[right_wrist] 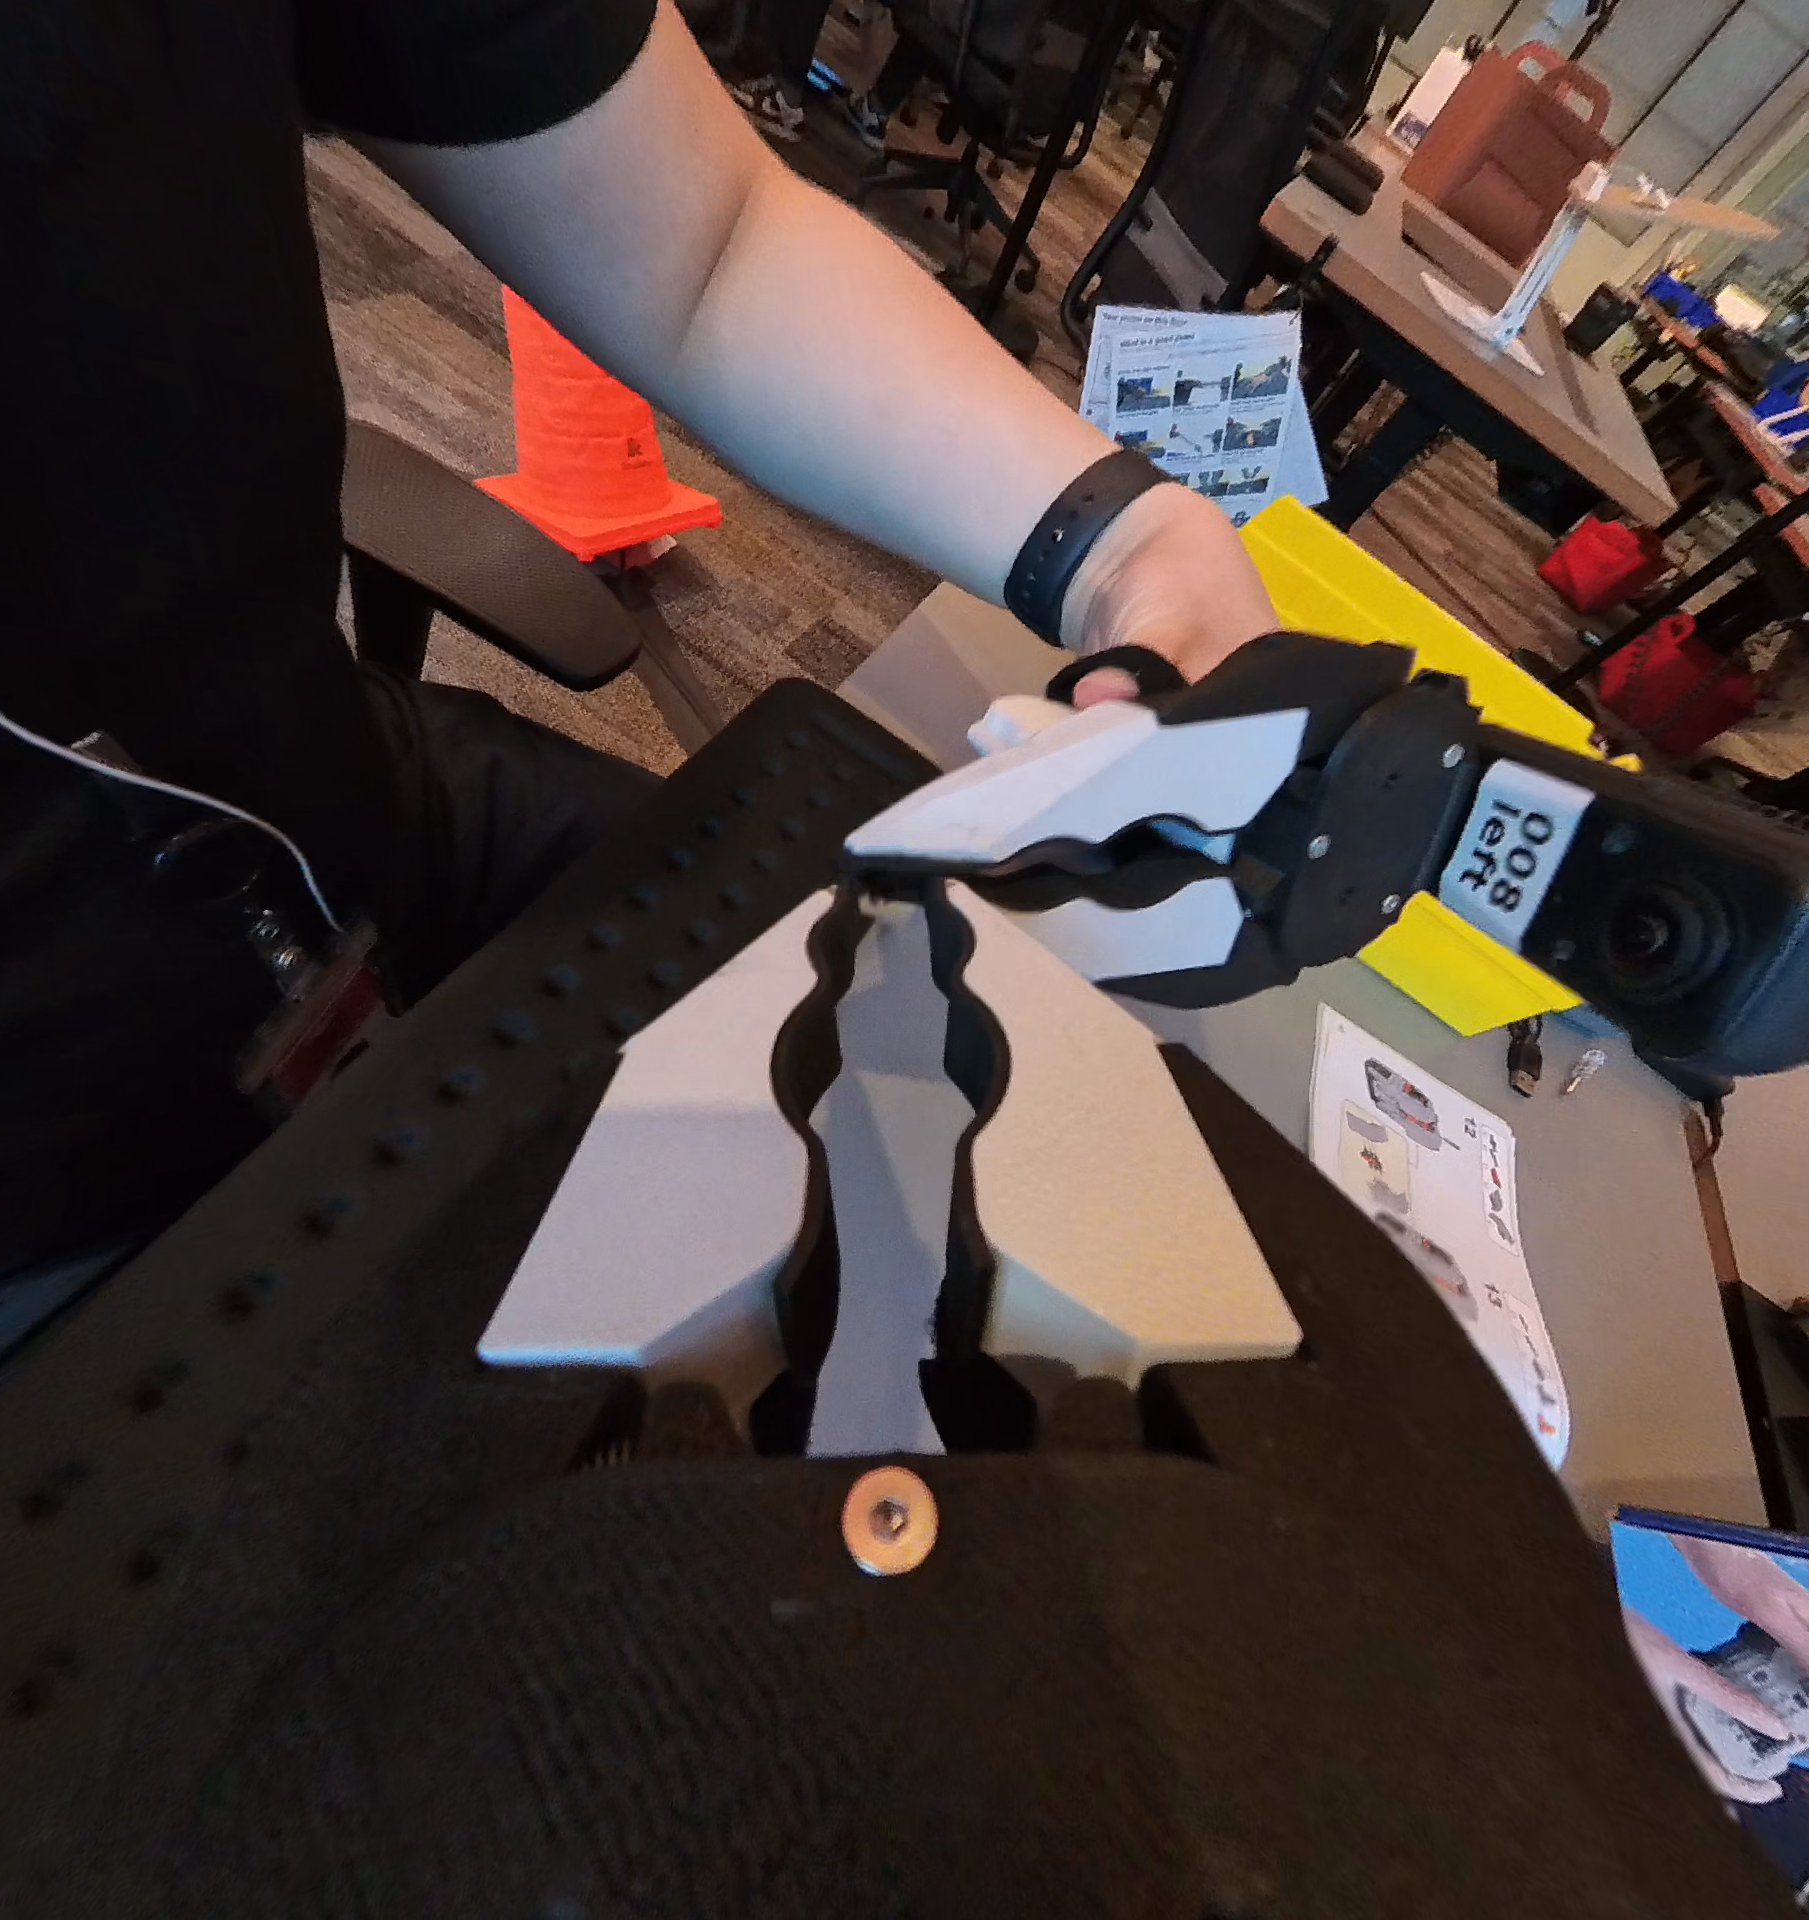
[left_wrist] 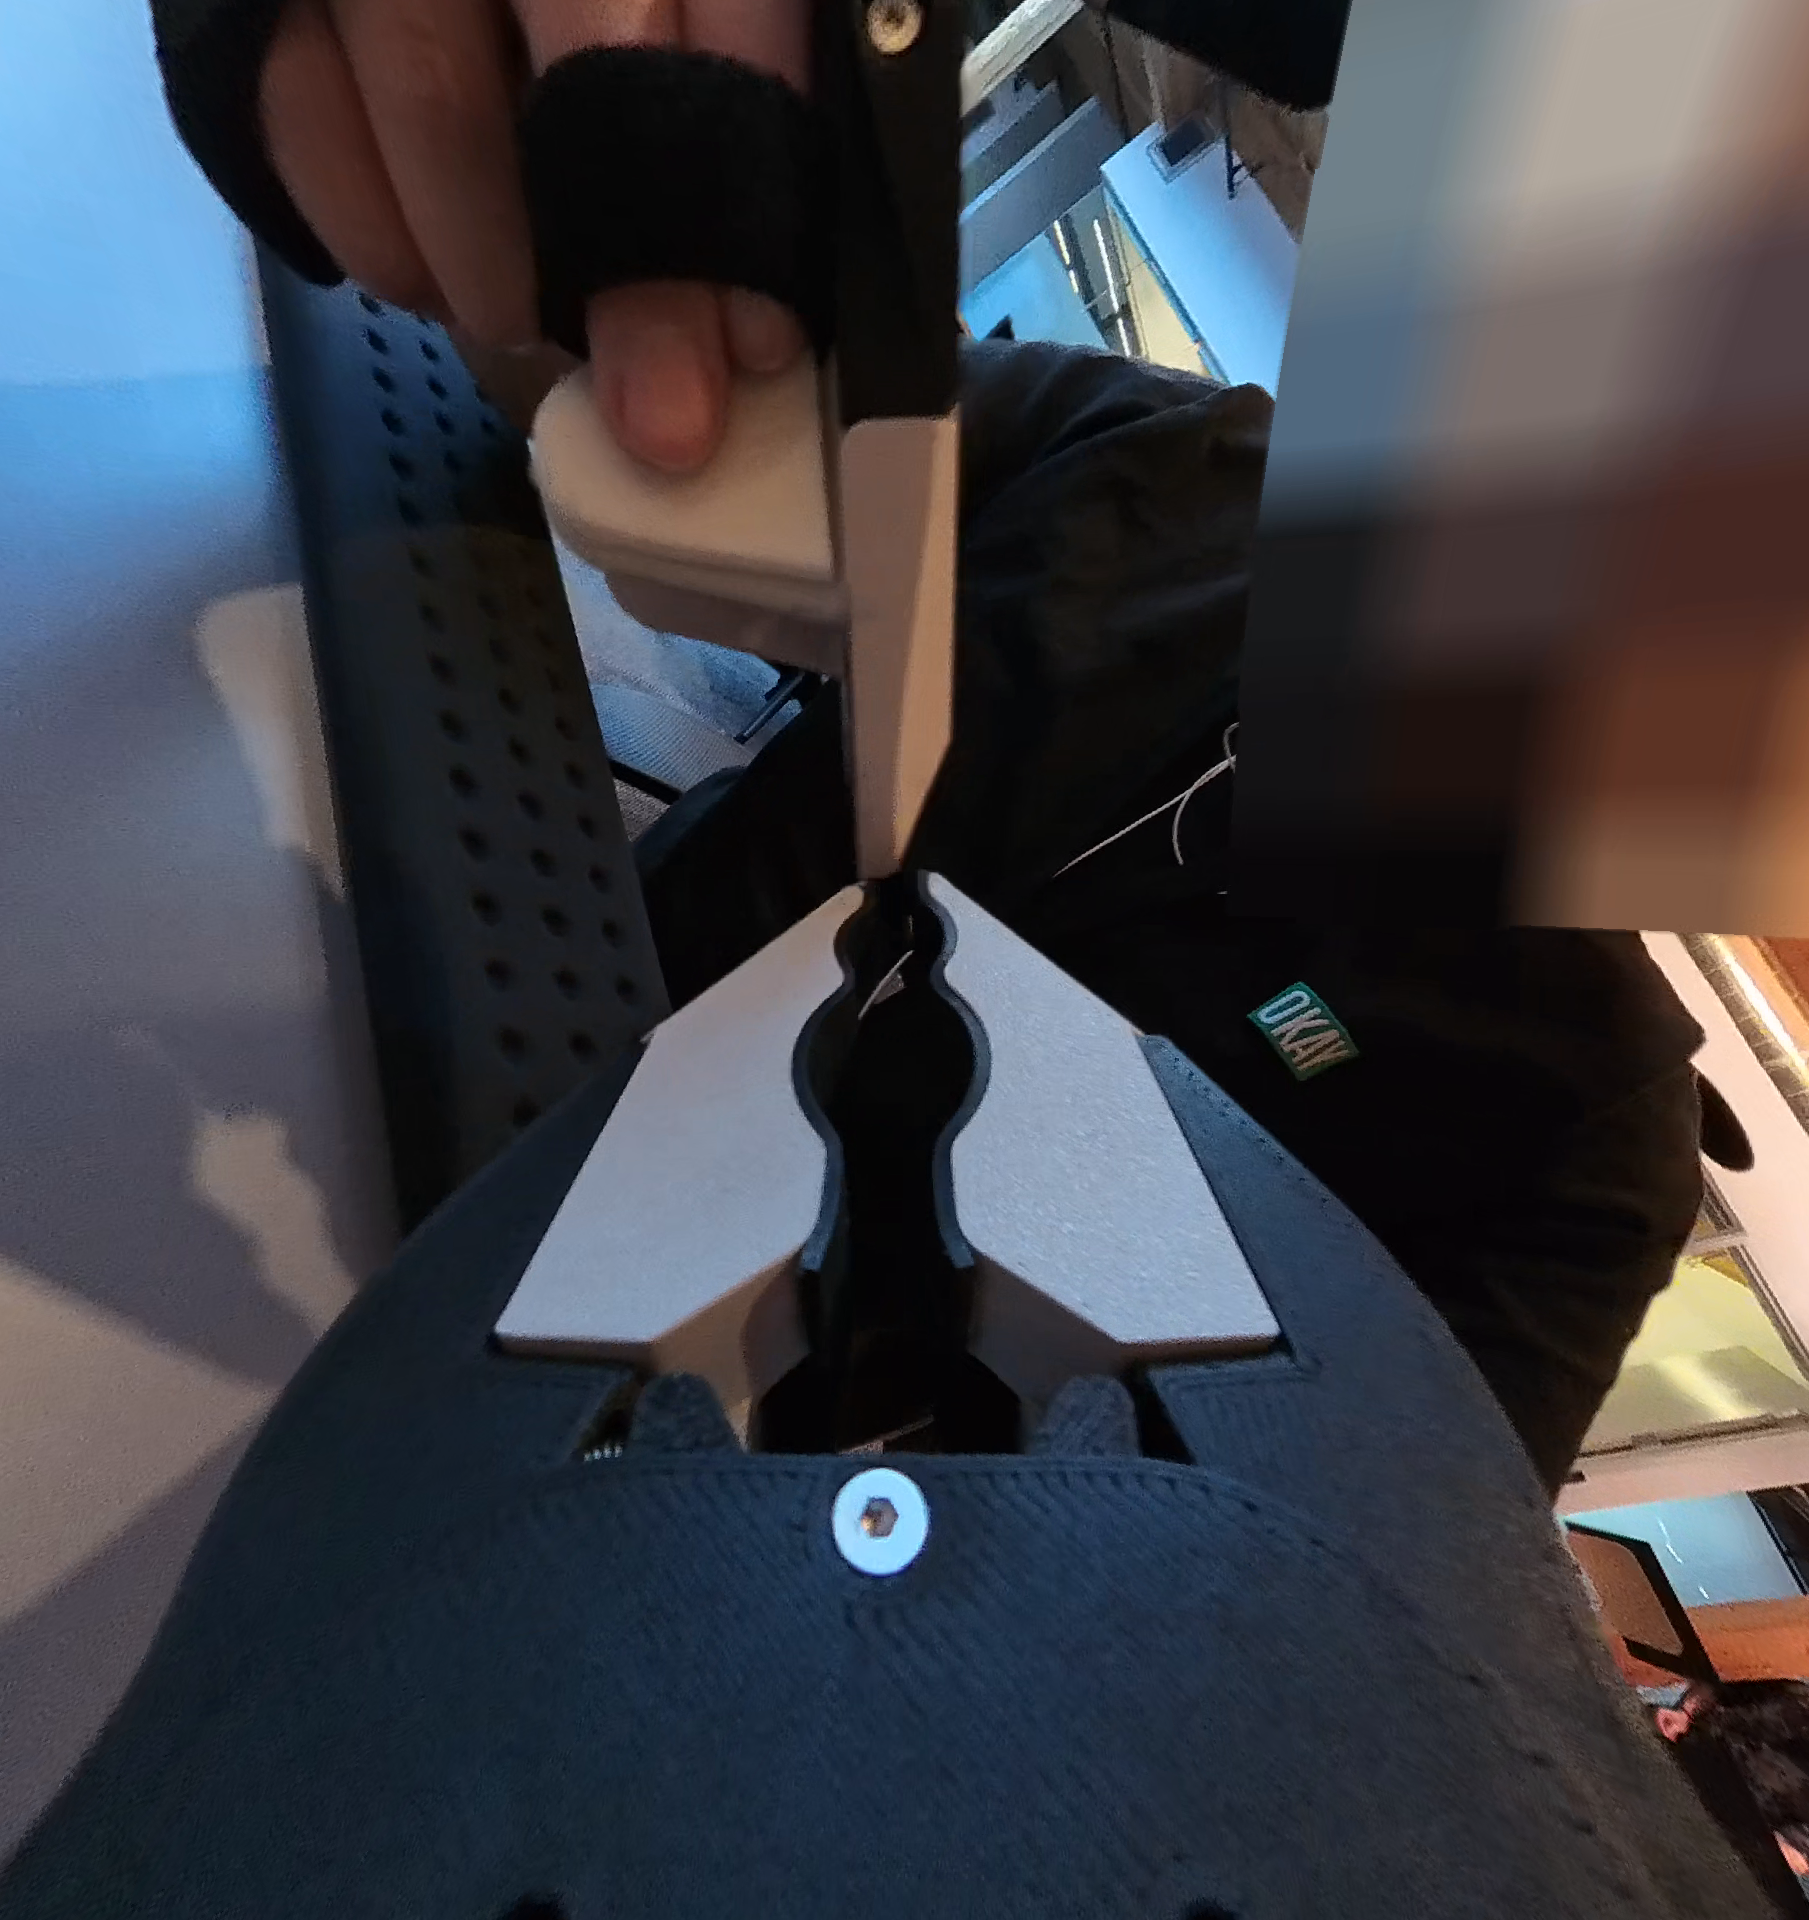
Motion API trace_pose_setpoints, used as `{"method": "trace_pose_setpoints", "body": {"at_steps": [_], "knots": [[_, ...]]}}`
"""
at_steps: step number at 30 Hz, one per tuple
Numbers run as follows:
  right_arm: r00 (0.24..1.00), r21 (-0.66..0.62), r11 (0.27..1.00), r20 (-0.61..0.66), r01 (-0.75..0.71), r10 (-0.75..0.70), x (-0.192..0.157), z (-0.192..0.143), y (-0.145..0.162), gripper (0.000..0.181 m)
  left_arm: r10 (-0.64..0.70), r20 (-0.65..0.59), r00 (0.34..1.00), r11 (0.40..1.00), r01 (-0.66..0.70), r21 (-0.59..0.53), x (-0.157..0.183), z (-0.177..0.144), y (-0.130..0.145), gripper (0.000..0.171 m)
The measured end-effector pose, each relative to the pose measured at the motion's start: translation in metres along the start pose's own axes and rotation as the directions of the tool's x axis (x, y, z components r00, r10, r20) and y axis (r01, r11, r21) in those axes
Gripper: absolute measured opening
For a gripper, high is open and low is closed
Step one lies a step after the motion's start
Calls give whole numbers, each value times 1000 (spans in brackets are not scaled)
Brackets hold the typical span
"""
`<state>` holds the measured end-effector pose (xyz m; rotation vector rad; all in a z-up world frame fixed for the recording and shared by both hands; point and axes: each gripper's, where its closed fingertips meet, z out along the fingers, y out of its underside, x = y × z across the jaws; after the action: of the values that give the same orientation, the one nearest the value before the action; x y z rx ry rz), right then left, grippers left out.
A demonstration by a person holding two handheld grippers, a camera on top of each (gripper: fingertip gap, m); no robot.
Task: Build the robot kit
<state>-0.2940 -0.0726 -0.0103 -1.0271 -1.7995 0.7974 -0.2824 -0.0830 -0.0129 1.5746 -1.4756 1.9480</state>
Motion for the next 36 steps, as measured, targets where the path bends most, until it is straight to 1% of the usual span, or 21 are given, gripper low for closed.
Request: {"method": "trace_pose_setpoints", "body": {"at_steps": [1,2,8,12,15,18,21,23,25,26,29,30,31,34,36], "knots": [[1000,-16,1000,10,-6,7,0,0,4,12,1,4,1000,1000,-1,-2,-1,0,-1,2],[1000,-6,1000,22,-15,15,-1,0,3,11,2,6,1000,1000,-2,-4,-2,-1,-2,2],[989,92,986,63,-137,131,5,-5,2,5,-28,-42,999,1000,29,10,-2,-2,-8,2],[983,144,973,23,-182,180,15,-11,6,2,-37,-34,999,996,39,80,-7,-10,-19,1],[980,164,968,-25,-188,195,24,-17,8,2,-36,-38,999,990,41,137,-9,-18,-29,2],[980,180,966,-39,-184,194,25,-21,9,0,-36,-57,998,981,47,189,-9,-26,-37,1],[979,155,976,-109,-156,173,30,-21,16,0,-25,-28,999,981,30,194,-15,-28,-37,1],[973,172,974,-152,-150,176,35,-24,15,10,-28,-36,999,976,35,215,-17,-30,-39,1],[958,205,963,-194,-172,212,42,-28,13,19,-26,-29,999,968,32,248,-20,-32,-43,1],[950,213,960,-216,-180,226,45,-30,13,20,-24,-32,999,963,32,268,-21,-34,-46,1],[922,176,969,-316,-174,223,54,-31,19,19,-16,-45,999,944,30,329,-20,-40,-54,1],[906,150,975,-366,-166,210,58,-32,22,18,-16,-40,999,938,29,345,-20,-41,-56,1],[901,136,980,-390,-148,190,59,-32,23,18,-13,-43,999,934,28,356,-20,-42,-57,1],[886,115,983,-427,-147,182,60,-31,25,9,-7,-49,999,924,26,381,-20,-44,-61,1],[881,135,978,-428,-158,202,61,-32,24,7,-9,-62,998,921,32,389,-19,-45,-62,1]]}}
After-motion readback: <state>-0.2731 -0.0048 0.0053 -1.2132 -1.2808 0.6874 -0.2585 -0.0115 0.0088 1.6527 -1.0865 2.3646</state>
